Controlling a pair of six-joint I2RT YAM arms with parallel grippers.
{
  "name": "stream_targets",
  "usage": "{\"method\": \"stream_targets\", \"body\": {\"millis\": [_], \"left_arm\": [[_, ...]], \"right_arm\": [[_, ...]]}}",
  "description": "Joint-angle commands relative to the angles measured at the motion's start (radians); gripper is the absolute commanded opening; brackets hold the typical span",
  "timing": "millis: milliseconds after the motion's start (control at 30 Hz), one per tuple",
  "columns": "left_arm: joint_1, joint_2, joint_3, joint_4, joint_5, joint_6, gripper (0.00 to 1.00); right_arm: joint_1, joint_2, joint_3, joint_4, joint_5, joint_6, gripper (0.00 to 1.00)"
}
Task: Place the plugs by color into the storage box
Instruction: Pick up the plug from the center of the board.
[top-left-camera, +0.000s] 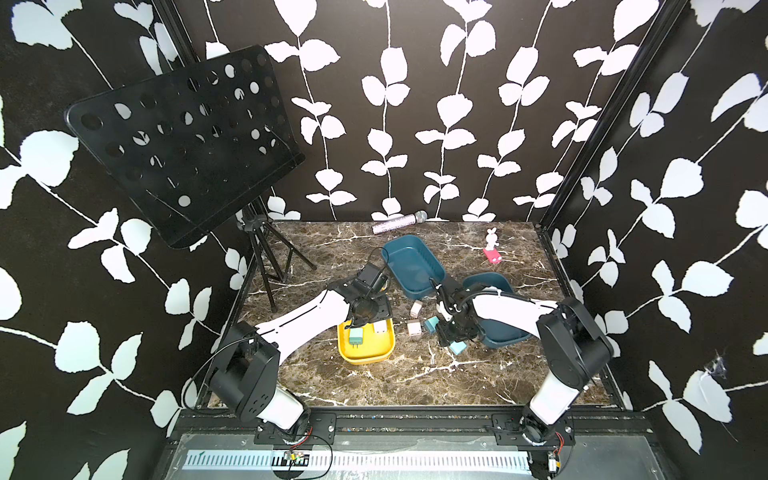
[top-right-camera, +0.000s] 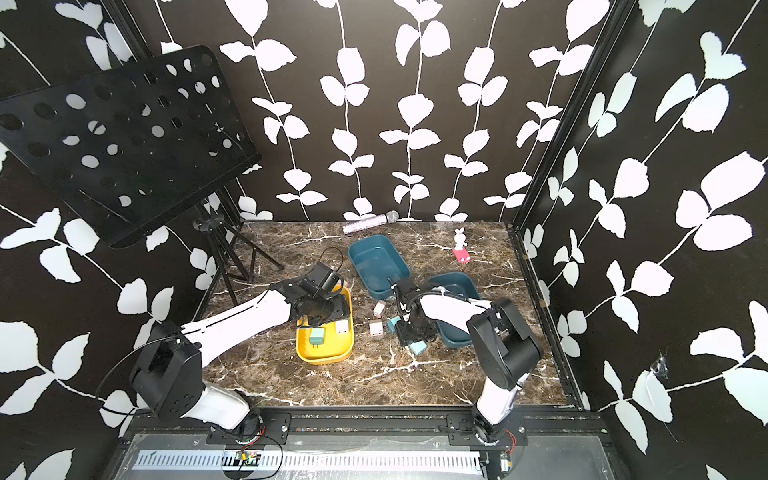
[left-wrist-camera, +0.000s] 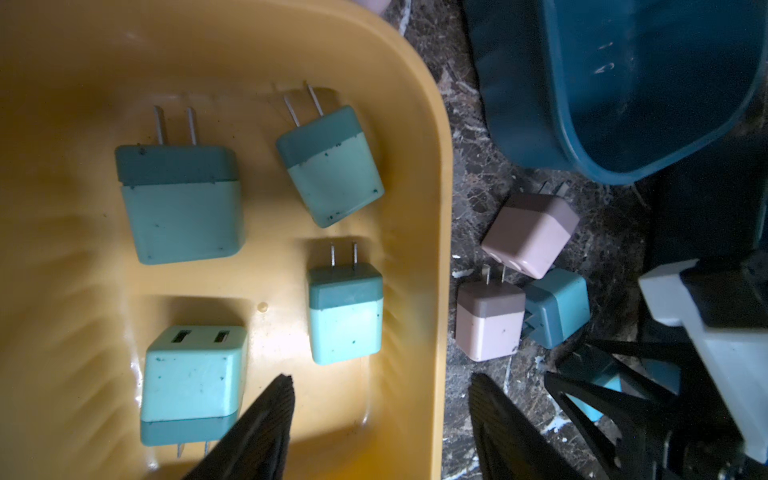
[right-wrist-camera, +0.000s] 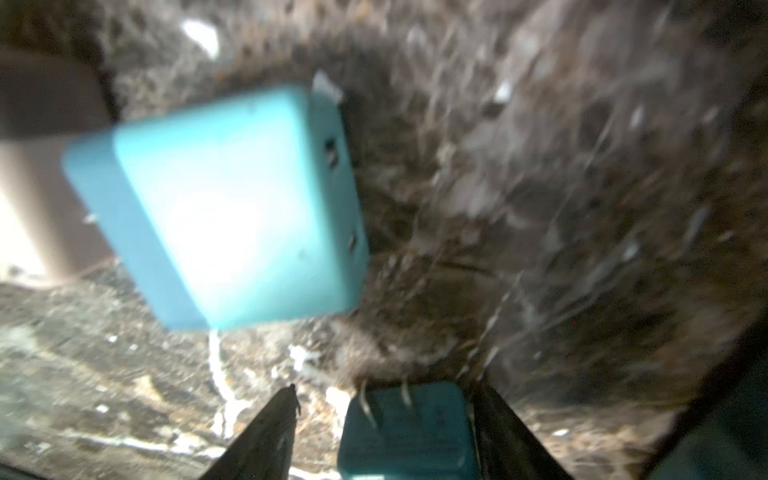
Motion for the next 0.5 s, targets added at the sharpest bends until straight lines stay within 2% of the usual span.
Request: {"method": "stream_targets", "body": {"millis": [0, 200, 367, 467], "left_arm": [[-0.007, -0.020, 0.003, 0.000, -0.009, -0.010, 0.68], [-0.010, -0.005, 0.008, 0.014, -0.001, -0.011, 0.68], [-0.012, 0.009, 0.023, 0.017, 0.002, -0.006, 0.68], [-0.011, 0.004, 0.023, 0.013, -0.001, -0.005, 0.68]], "right_arm": [[0.016, -0.047, -0.052, 0.006, -0.059, 0.060, 0.63], [0.037, -0.076, -0.098, 0.024, -0.047, 0.122, 0.56], [0.037, -0.036, -0.066, 0.002, -0.012, 0.130, 0.38], [0.036, -0.030, -0.033, -0.015, -0.016, 0.134, 0.33]]}}
